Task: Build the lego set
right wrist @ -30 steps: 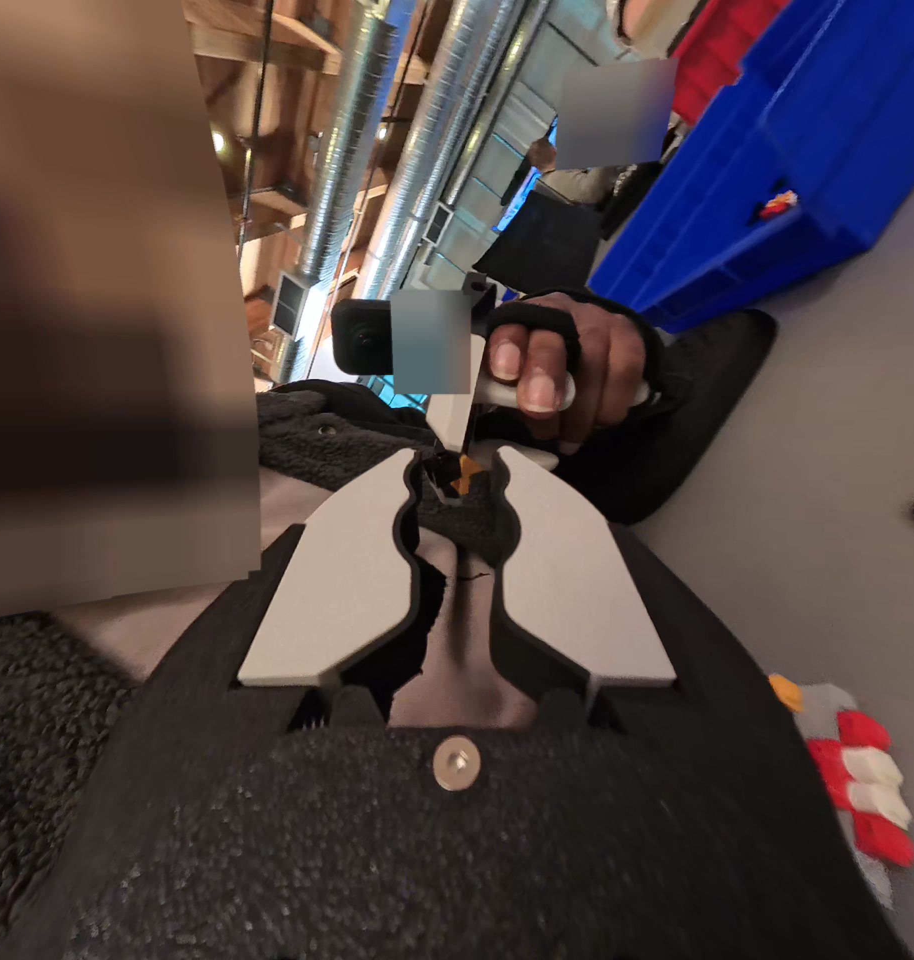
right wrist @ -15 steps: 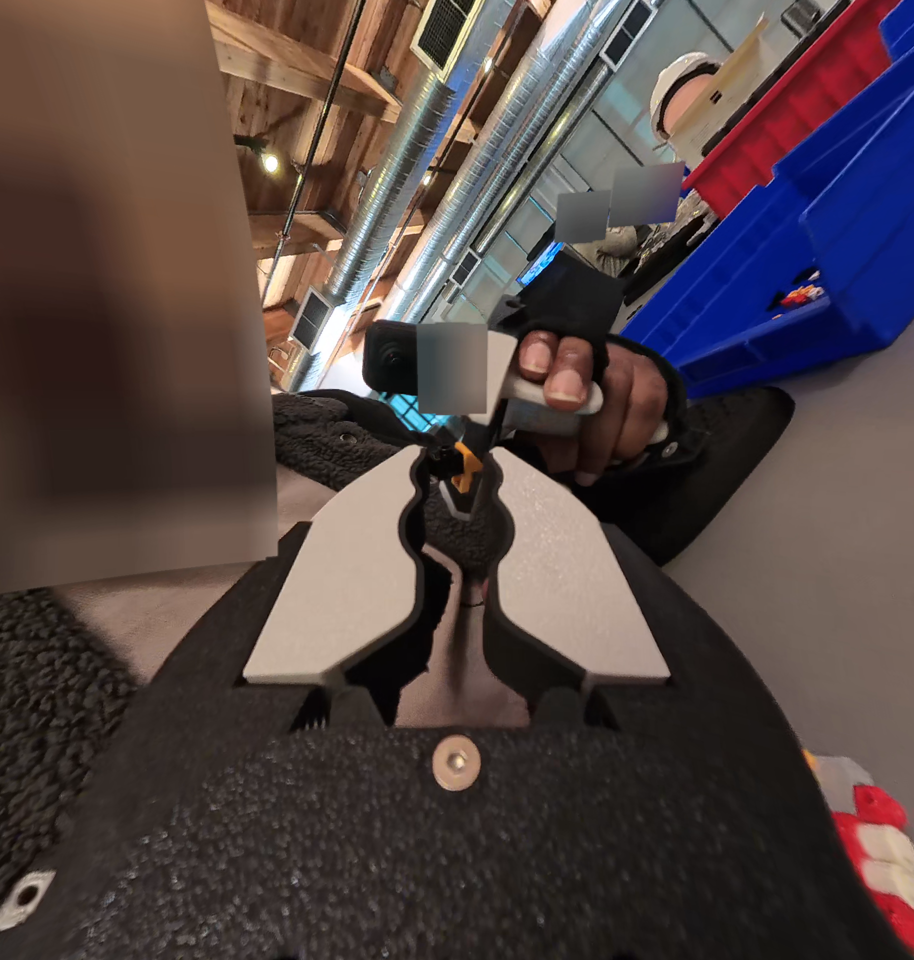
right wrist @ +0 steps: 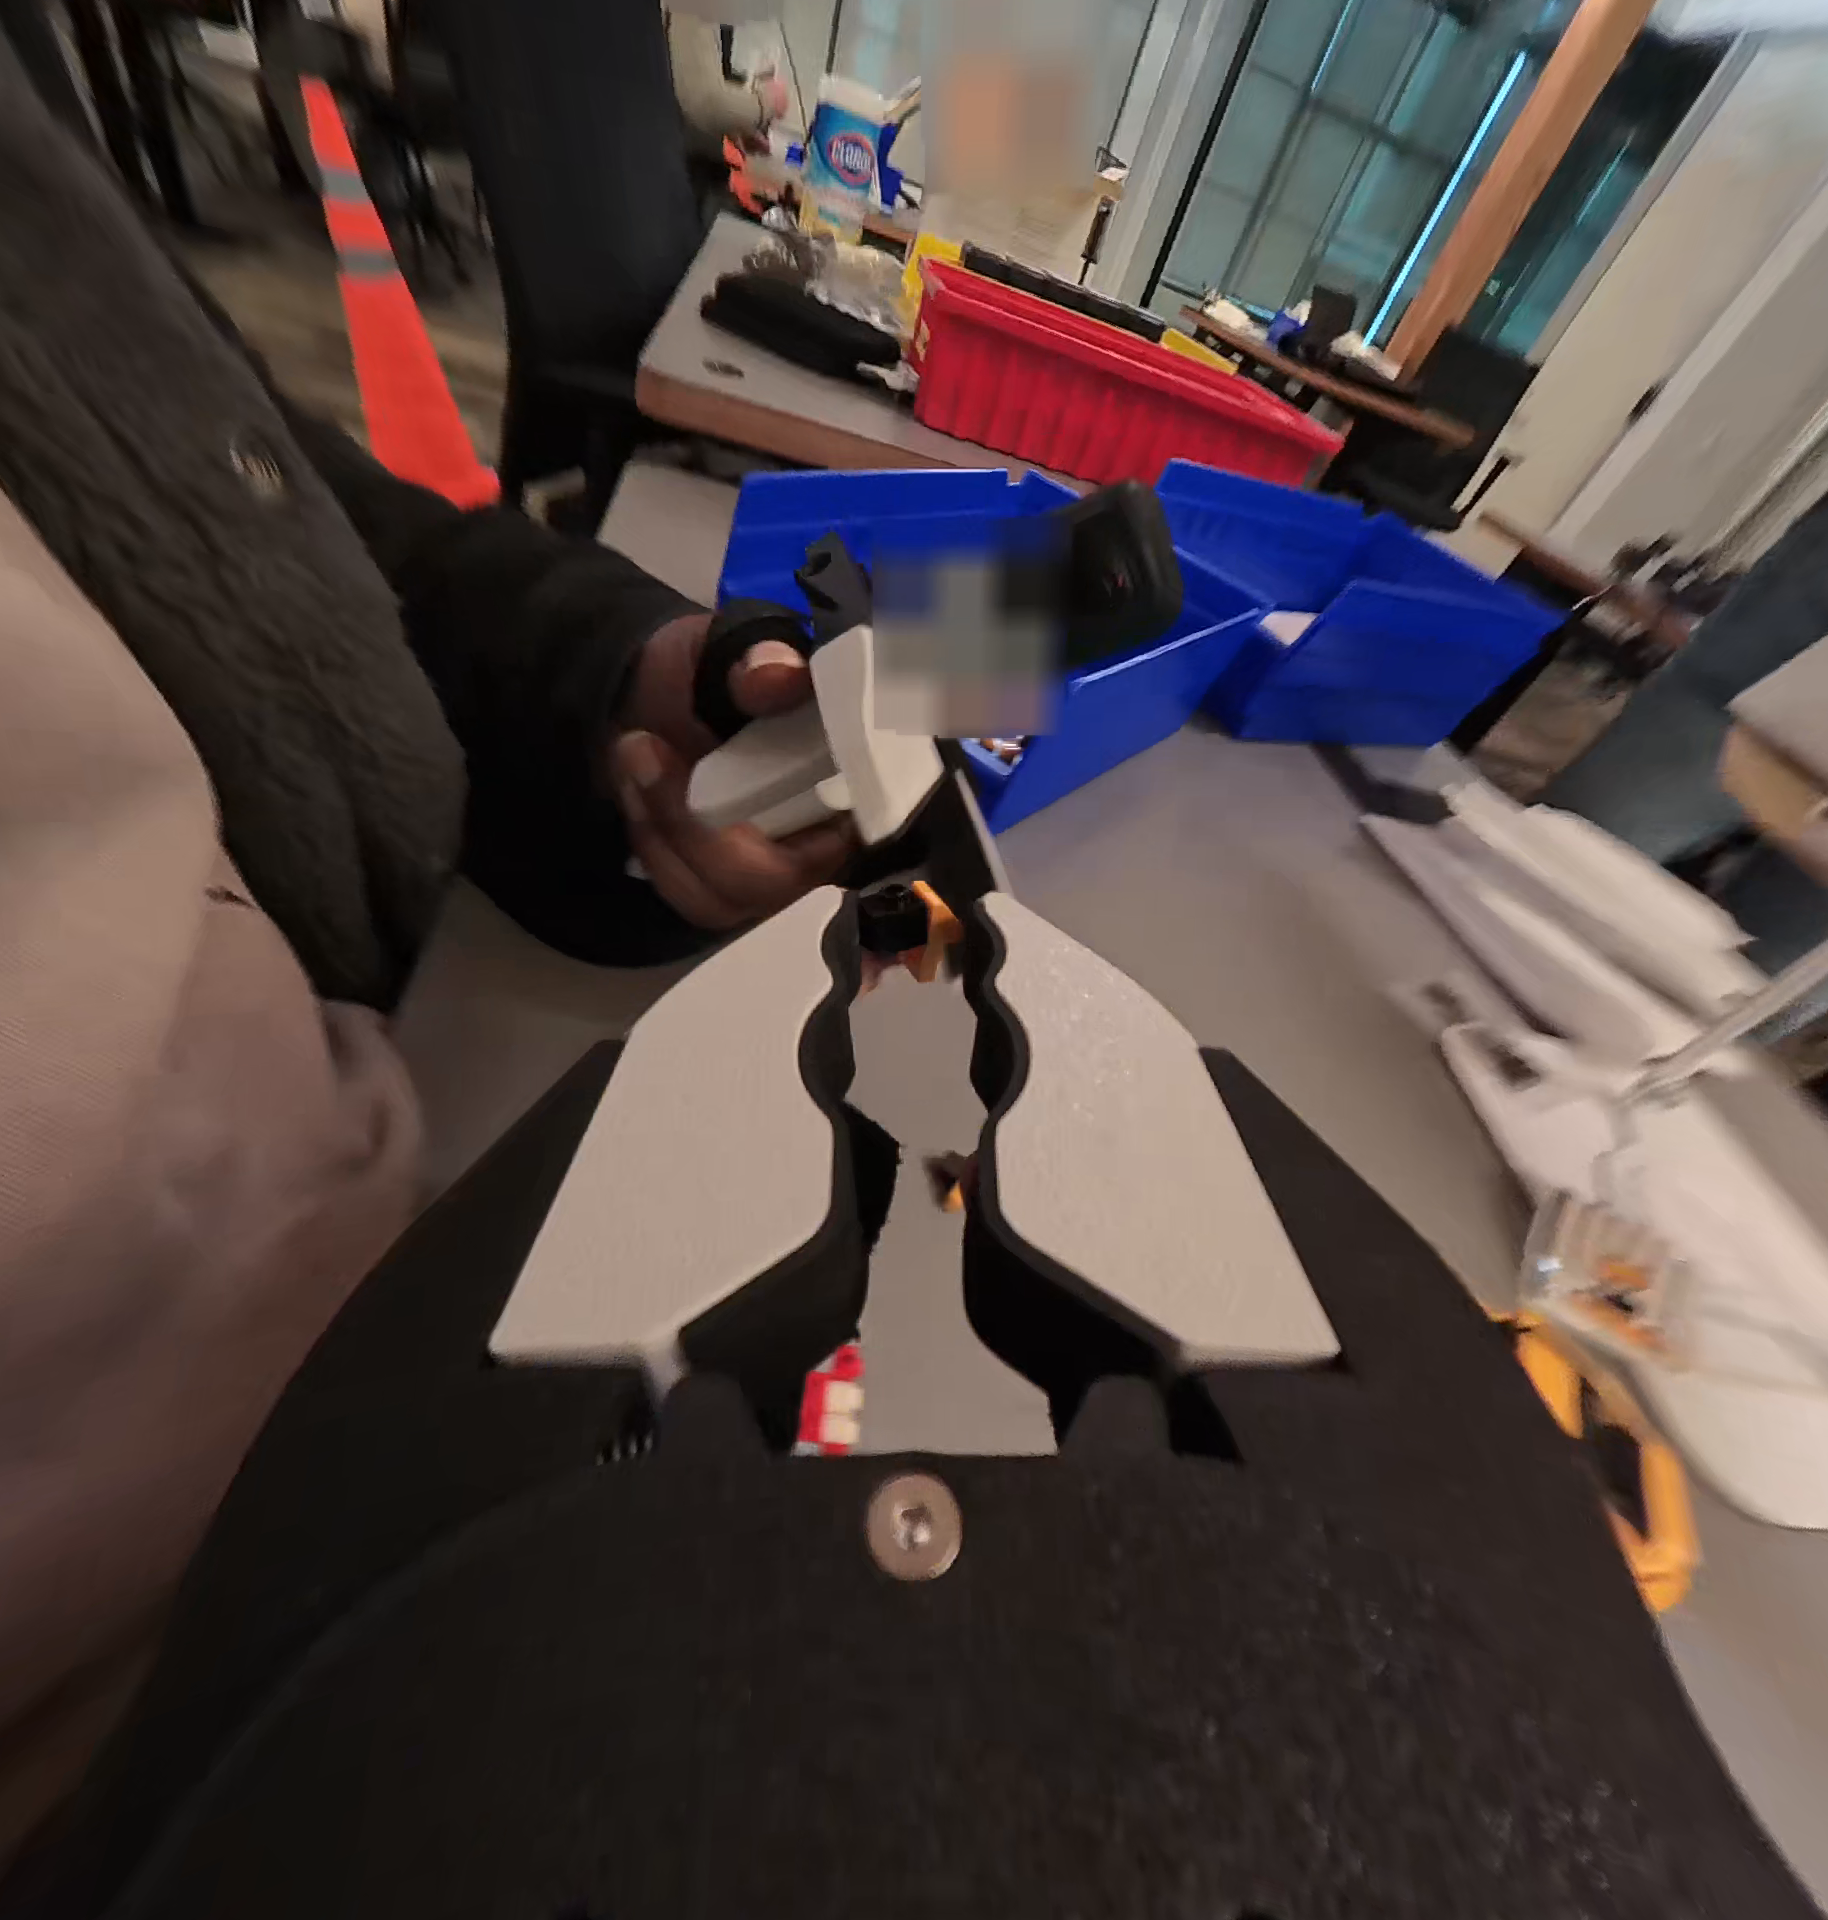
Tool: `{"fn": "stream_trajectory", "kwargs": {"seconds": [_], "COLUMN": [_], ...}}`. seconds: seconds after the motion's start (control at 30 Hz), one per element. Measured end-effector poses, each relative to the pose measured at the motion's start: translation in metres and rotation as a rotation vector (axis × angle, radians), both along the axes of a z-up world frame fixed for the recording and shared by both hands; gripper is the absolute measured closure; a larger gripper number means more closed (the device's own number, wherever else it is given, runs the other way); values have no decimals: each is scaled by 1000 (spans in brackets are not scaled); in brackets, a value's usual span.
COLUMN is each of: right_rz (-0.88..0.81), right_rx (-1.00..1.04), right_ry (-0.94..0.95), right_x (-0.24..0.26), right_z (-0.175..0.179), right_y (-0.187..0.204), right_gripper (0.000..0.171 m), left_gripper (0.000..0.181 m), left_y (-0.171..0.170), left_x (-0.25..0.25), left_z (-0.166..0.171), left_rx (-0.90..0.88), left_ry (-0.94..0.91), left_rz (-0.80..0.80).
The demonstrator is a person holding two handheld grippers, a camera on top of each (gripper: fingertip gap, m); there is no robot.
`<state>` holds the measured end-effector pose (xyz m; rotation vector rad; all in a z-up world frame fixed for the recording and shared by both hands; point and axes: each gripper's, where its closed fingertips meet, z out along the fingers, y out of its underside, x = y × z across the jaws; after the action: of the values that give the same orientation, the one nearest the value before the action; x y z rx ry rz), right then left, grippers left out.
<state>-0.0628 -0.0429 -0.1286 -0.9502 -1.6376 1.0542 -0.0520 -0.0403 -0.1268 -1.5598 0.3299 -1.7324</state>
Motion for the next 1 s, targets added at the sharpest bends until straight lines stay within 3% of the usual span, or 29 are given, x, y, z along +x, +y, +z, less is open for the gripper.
{"fn": "stream_trajectory", "kwargs": {"seconds": [0.43, 0.77, 1.0], "right_rz": [44, -30, 41], "right_rx": [96, 475, 305], "right_ry": [83, 15, -9], "right_x": [-1, 2, 4], "right_z": [4, -10, -11], "right_y": [-13, -10, -14], "right_gripper": [152, 153, 152], "left_gripper": [163, 163, 163], "left_y": [-15, -16, -21], "left_x": [14, 17, 17], "left_z": [7, -7, -7], "left_rx": [0, -39, -26], "left_ry": [-87, 8, 11], "left_rz": [-134, -110, -159]}}
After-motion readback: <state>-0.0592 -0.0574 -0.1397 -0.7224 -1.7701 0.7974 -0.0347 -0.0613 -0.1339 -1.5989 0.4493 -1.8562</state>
